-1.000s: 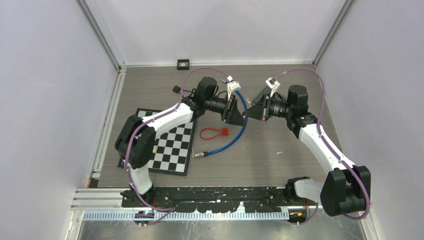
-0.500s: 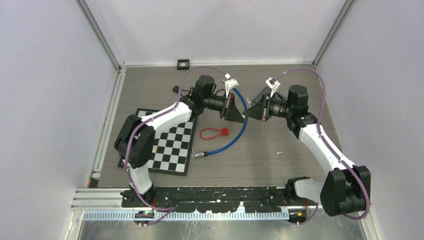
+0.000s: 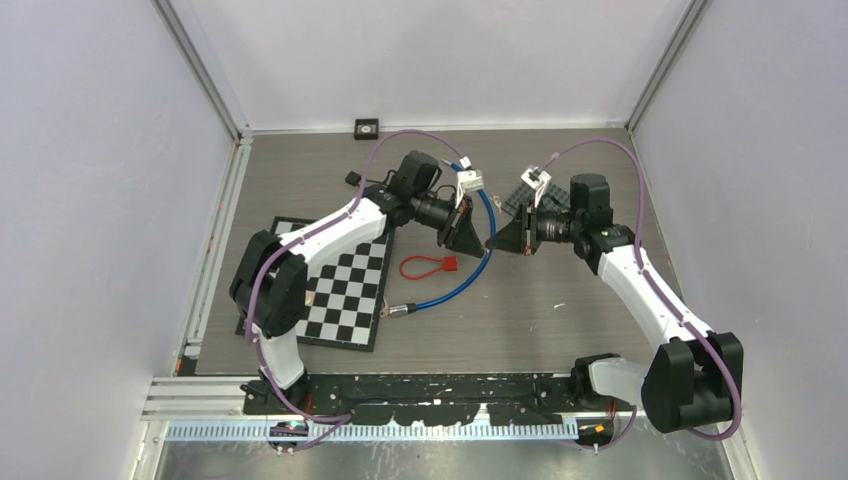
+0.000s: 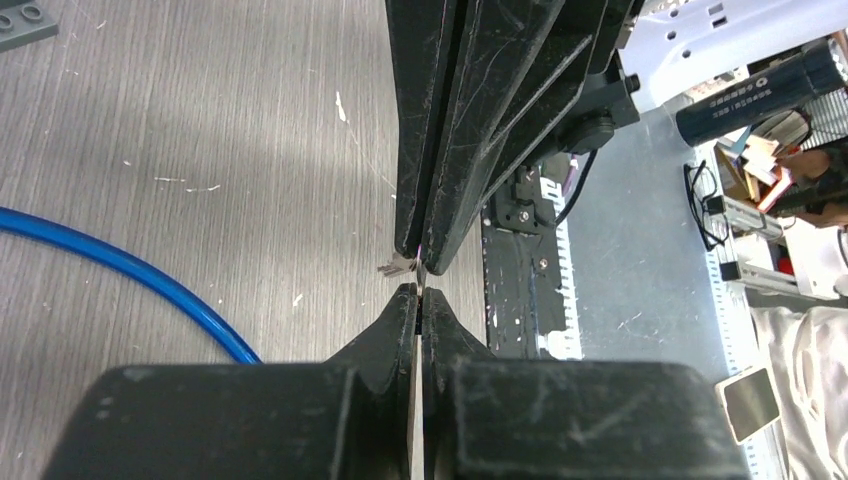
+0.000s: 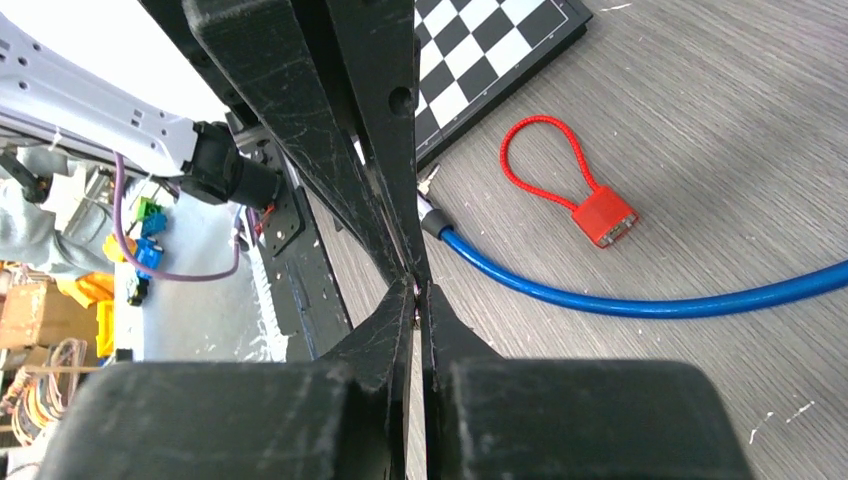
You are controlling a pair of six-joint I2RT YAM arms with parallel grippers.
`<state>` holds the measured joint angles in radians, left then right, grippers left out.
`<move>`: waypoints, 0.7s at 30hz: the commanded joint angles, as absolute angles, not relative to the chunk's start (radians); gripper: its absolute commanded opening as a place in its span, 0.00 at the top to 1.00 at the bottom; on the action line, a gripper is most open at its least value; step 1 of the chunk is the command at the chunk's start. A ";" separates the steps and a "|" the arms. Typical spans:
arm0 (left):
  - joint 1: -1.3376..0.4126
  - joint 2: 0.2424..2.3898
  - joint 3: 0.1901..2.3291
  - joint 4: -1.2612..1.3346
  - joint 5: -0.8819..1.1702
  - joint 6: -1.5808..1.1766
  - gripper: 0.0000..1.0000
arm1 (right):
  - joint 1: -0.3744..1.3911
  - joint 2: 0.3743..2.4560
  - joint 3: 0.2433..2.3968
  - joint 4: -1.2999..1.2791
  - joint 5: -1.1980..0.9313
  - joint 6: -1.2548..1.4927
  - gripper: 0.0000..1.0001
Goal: Unlock with the key
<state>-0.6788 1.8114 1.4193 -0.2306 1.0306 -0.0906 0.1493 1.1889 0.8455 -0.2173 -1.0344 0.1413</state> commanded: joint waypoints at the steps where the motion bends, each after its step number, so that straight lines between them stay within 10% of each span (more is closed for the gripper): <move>1: -0.648 1.784 1.474 -0.366 0.995 0.043 1.00 | 0.141 1.190 0.900 -0.409 -1.069 -0.019 0.91; 21: -0.663 1.787 1.497 -0.403 0.947 0.080 1.00 | 0.186 1.185 0.905 -0.467 -1.017 -0.093 0.93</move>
<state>-0.6872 1.8114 1.4544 -0.3870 1.0103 0.0463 0.1802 1.2068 0.8764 -0.3885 -1.0351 -0.0620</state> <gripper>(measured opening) 0.013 0.054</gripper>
